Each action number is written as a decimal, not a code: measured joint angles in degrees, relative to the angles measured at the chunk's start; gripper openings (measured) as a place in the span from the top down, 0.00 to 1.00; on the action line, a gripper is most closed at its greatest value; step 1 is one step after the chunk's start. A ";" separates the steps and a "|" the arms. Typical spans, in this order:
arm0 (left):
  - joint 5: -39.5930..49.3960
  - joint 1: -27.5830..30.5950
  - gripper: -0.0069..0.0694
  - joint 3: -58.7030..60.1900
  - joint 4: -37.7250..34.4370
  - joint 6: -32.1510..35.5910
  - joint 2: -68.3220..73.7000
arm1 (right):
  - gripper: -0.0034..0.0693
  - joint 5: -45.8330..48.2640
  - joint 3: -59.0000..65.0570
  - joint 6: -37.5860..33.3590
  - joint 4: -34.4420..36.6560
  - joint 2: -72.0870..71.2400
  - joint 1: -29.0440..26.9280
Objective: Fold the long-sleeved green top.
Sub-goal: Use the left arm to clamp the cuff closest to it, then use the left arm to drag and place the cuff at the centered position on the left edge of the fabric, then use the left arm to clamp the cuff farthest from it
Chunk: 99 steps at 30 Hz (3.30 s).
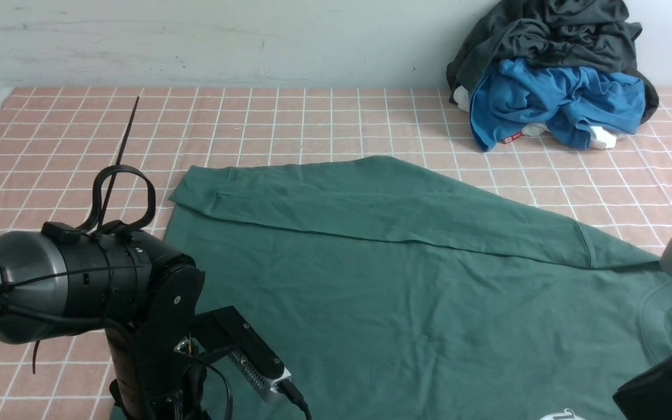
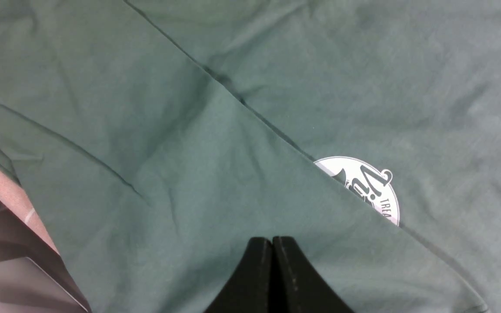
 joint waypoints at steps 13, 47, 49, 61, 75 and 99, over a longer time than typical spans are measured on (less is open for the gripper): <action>3.41 -0.01 0.87 -2.04 -2.69 0.06 -0.91 | 0.97 -0.96 1.18 0.00 0.24 0.00 0.02; 10.30 4.81 0.79 -33.87 6.93 0.00 14.16 | 0.97 -0.97 1.23 0.00 0.24 -1.64 0.02; 9.72 5.03 0.75 -33.92 6.93 -0.41 14.70 | 0.97 -0.97 1.23 0.00 0.24 -1.65 0.02; 10.96 11.13 0.40 -42.98 5.76 -6.25 17.44 | 0.97 -0.17 0.01 1.43 -2.32 -1.17 0.02; -1.43 13.82 0.40 -50.18 12.37 -1.00 27.87 | 0.97 -0.84 -7.45 3.93 -5.65 4.73 0.02; 3.48 24.22 0.40 -69.23 -0.80 -16.88 39.03 | 0.97 -2.10 -7.63 4.25 -5.65 6.98 0.02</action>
